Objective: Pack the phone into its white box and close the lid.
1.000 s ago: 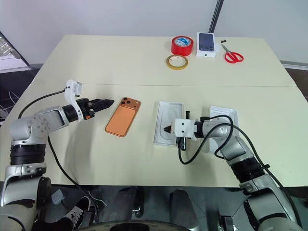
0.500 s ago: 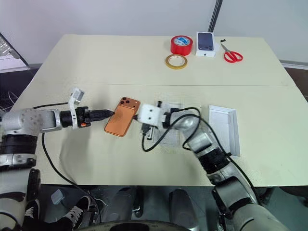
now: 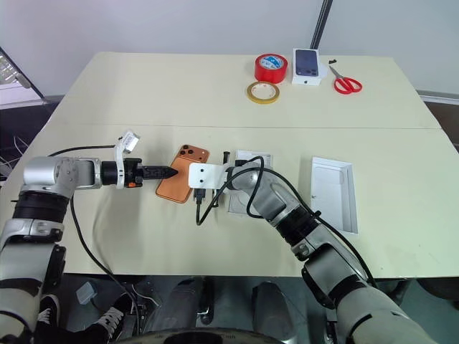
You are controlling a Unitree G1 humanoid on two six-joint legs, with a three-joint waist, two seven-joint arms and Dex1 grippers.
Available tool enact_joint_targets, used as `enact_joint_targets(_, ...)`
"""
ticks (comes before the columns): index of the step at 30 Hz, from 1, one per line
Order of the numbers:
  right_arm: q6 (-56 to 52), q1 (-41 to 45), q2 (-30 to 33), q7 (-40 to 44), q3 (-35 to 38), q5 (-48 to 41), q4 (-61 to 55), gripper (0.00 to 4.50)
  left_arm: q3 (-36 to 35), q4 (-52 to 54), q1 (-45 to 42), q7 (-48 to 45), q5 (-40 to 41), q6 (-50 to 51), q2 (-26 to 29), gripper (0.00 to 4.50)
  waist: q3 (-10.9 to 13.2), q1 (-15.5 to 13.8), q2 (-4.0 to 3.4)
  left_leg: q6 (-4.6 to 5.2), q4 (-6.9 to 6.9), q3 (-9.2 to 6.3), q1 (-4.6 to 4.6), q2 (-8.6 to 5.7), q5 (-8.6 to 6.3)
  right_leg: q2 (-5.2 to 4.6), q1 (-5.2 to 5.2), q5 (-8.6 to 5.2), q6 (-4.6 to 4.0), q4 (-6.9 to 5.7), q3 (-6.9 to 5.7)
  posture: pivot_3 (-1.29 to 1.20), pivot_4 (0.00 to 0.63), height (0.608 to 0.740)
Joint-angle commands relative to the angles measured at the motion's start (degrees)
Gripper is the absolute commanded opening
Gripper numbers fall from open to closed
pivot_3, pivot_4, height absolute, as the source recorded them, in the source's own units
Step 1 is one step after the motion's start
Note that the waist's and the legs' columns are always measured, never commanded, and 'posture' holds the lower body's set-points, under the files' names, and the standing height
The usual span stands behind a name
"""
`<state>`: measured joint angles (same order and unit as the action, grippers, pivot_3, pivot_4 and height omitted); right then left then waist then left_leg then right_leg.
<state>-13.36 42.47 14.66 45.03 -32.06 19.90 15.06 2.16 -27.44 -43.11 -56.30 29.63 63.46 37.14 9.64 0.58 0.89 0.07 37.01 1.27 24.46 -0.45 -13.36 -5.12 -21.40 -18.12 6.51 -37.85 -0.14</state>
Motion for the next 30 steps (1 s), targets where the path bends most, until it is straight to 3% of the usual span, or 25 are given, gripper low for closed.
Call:
enact_joint_targets(1, -0.4, 0.5, -1.1, -0.4, 0.8, -0.3, 1.3, 0.04, 3.1, -1.6, -0.1, -1.2, -0.7, 2.5, -2.8, 3.44, 0.0, 0.0, -0.01, 0.0, 0.0, 0.0, -0.01, 0.0, 0.0, 0.03, 0.0, 0.0, 0.0, -0.02, 0.0, 0.0, 0.15, 0.728)
enact_joint_targets(8, 0.4, -0.1, -0.2, -0.2, 0.9, 0.5, 1.1, 0.04, 2.2, -0.5, 0.0, -0.2, 0.3, 7.4, -7.3, 3.44, -0.1, -0.1, -0.03, 0.02, 0.04, -0.01, -0.04, -0.05, 0.0, 0.06, 0.07, -0.01, 0.01, -0.04, -0.01, 0.0, 0.15, 0.728)
enact_joint_targets(16, 0.9, -0.6, 0.2, -0.7, 1.0, 0.6, 0.9, 0.04, -4.8, -5.0, -1.9, 1.1, 0.2, 6.6, -5.1, 3.44, -0.1, 0.1, -0.02, 0.02, 0.04, -0.02, -0.03, -0.05, 0.0, 0.07, 0.03, -0.01, 0.02, -0.06, -0.01, 0.0, 0.15, 0.728)
enact_joint_targets(19, 1.2, -0.6, 0.2, -0.7, 1.0, 0.6, 0.9, 0.0, -5.5, -5.5, -1.4, 1.2, 0.9, 7.7, -5.0, 2.61, -0.1, 0.4, 0.0, 0.02, 0.01, -0.02, -0.02, -0.03, 0.0, 0.1, -0.02, -0.01, 0.02, -0.08, -0.01, 0.0, 0.15, 0.728)
enact_joint_targets(24, 2.6, -0.4, 0.5, -1.0, 1.1, 0.6, 1.0, 0.0, -6.2, -3.8, 0.1, 2.0, 2.7, 10.7, -6.7, 0.16, -0.1, 0.2, 0.02, 0.02, 0.02, -0.01, 0.0, -0.01, 0.0, 0.1, -0.05, -0.01, 0.02, -0.13, -0.01, 0.0, 0.15, 0.728)
enact_joint_targets(27, 3.3, -0.7, 0.6, -1.6, 2.0, 0.1, 0.2, 0.0, -9.2, -3.8, 0.5, 2.9, 5.1, 14.4, -7.3, 0.04, -0.1, 0.3, 0.02, 0.02, 0.02, -0.01, -0.03, -0.01, 0.0, 0.08, -0.03, -0.01, 0.02, -0.12, -0.01, 0.0, 0.15, 0.728)
enact_joint_targets(30, 2.4, -2.1, -0.9, -0.9, 6.8, -5.9, -3.7, 0.0, -13.1, -2.8, 1.8, 4.3, 7.0, 16.7, -7.4, 0.04, -0.1, 0.3, 0.03, 0.01, 0.0, -0.01, 0.0, -0.01, 0.0, 0.06, -0.07, -0.01, 0.02, -0.13, -0.01, 0.0, 0.15, 0.728)
